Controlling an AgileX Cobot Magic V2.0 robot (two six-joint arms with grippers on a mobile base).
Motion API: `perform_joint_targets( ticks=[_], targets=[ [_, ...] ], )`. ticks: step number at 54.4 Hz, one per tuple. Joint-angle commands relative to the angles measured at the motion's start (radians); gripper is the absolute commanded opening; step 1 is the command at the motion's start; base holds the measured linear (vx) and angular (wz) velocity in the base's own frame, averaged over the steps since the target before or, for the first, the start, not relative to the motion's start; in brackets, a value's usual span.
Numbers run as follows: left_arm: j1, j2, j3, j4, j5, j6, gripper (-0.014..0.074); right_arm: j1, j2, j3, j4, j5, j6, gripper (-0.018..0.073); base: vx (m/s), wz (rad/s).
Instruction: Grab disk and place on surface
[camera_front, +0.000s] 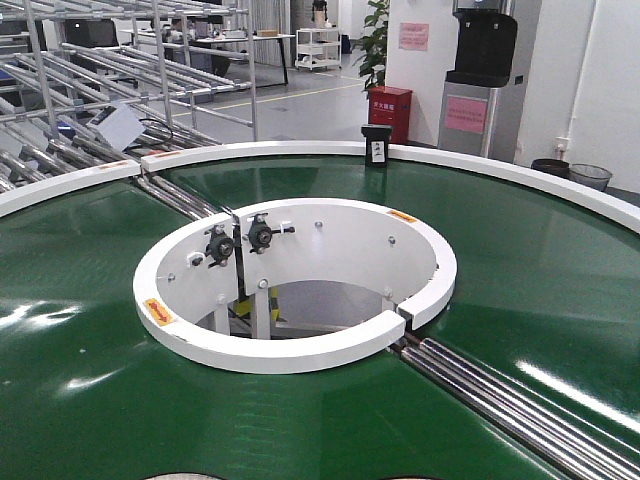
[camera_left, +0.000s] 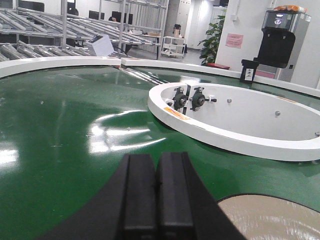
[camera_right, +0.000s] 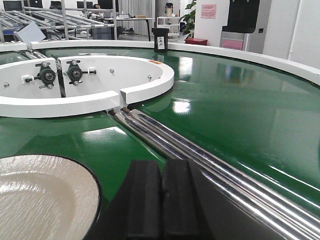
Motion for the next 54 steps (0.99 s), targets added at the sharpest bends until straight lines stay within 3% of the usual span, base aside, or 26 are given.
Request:
perform_joint_targets(
  ticks=[1,44,54],
  targets=[
    [0.0,-0.004,-0.02,0.001,-0.079,-0.009,-0.0008,-0.005,-0.011,0.007,-0.015,-0.089,-0.007,-0.0005,0.0,0.0],
    [0.0,-0.004,-0.02,0.001,-0.079,-0.009,-0.0008,-0.005,-0.011,0.007,-0.015,-0.089,-0.007,-0.0005,0.0,0.0],
    [0.0,-0.004,-0.02,0.001,-0.16,-0.001,-0.0008,-0.006,-0.012,0.007,-0.033,-0.105,-0.021,-0.0005,0.0,0.0]
  ],
)
